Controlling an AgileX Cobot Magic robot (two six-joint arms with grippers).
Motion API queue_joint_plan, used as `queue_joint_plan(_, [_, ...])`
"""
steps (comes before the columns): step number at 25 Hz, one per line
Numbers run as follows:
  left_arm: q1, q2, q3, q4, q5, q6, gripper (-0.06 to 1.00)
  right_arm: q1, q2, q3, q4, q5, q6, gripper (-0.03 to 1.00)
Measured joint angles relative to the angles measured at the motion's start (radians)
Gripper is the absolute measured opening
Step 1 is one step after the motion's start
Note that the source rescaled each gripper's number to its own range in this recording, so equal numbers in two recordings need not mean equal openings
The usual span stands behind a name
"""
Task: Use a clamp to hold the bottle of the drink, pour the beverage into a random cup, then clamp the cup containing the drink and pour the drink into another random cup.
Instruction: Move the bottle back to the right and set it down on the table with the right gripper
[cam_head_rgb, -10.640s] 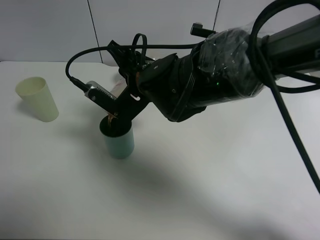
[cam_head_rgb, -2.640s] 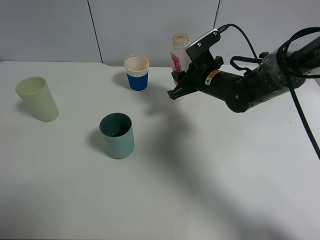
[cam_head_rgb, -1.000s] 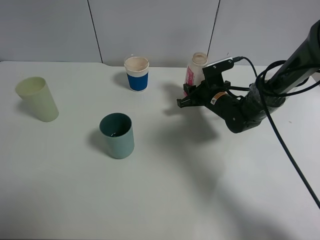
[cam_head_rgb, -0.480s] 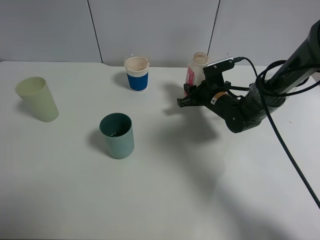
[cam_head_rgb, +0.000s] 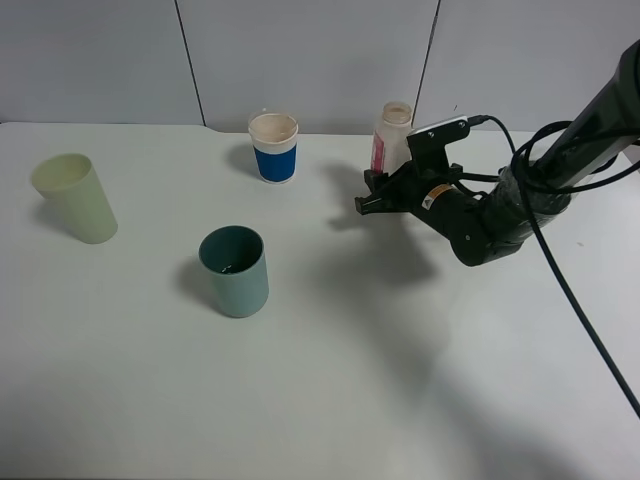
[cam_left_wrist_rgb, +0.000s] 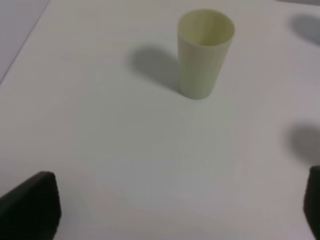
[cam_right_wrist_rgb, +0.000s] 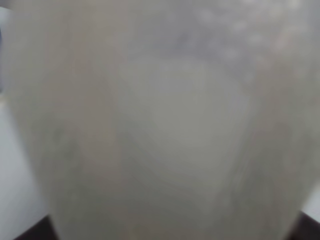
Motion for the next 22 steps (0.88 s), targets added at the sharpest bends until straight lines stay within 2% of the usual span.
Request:
queue_joint_plan(2, [0.000,0.000,0.000,0.000,0.000,0.000,0.93,0.000,0.000,0.000,0.000,0.000,0.016,0.27])
queue_joint_plan(3, [0.000,0.000,0.000,0.000,0.000,0.000,0.93,0.000,0.000,0.000,0.000,0.000,0.029,0.32])
queue_joint_plan(8, [0.000,0.000,0.000,0.000,0.000,0.000,0.93,0.000,0.000,0.000,0.045,0.014,0.131,0.70])
queue_joint_plan(11, [0.000,0.000,0.000,0.000,0.000,0.000,0.93,-0.001,0.000,0.000,0.098,0.059,0.159,0.83])
queue_joint_plan(15, [0.000,0.000,0.000,0.000,0.000,0.000,0.93,-0.002,-0.001,0.002,0.104,0.082,0.164,0.88])
queue_joint_plan(22, [0.000,0.000,0.000,0.000,0.000,0.000,0.93,-0.002,-0.062,0.003,0.084,0.113,0.169,0.89])
